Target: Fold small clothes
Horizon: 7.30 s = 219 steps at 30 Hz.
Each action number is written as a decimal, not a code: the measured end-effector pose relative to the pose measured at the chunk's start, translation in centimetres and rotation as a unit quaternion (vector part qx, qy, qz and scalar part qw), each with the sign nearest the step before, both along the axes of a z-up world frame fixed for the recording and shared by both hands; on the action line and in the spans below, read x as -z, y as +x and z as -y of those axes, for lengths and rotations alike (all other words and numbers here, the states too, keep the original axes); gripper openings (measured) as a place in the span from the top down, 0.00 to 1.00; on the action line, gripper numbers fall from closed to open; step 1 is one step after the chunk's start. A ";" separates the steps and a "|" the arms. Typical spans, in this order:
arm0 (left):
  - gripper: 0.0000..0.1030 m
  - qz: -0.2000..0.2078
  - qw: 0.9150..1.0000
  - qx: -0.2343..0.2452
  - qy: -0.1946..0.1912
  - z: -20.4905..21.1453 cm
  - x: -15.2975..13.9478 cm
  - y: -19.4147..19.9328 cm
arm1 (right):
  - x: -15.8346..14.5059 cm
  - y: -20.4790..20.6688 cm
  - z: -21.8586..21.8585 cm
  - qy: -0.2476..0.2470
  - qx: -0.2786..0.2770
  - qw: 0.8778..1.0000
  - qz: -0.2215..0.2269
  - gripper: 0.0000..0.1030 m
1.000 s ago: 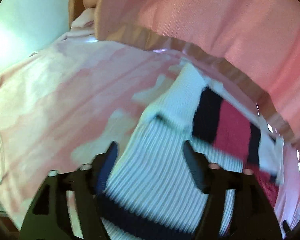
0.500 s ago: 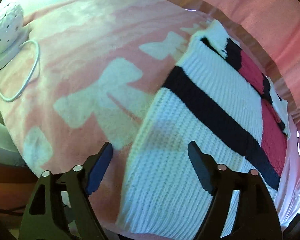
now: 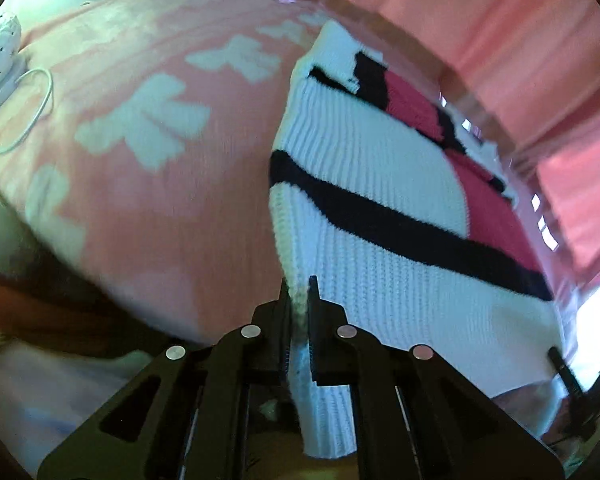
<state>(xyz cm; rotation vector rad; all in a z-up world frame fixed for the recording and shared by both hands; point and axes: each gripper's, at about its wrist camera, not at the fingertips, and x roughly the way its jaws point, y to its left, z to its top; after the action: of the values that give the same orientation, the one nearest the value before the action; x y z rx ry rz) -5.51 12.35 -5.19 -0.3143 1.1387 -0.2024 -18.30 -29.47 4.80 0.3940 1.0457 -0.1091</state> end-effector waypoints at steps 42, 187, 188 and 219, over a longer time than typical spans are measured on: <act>0.94 0.207 0.970 0.073 -0.102 0.3 -18.2 -7.9 | -16.2 -7.4 -0.9 0.039 -0.025 0.979 0.201 0.97; 0.95 0.104 0.984 0.043 0.138 13.4 -2.1 22.5 | 1.2 22.9 5.8 -0.088 -0.016 0.993 0.078 0.94; 0.95 0.106 0.982 0.041 0.150 13.4 -2.0 22.9 | 1.6 23.2 6.5 -0.094 -0.008 0.993 0.068 0.94; 0.94 0.081 0.987 0.033 0.133 12.8 -1.1 24.2 | 5.2 24.2 7.6 -0.067 0.028 0.997 0.027 0.93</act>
<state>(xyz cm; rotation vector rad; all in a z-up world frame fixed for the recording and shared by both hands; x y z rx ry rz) 18.65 -0.49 -4.10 -0.0234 1.0010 -0.1297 5.95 -37.07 -0.37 0.3039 0.9688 -0.2165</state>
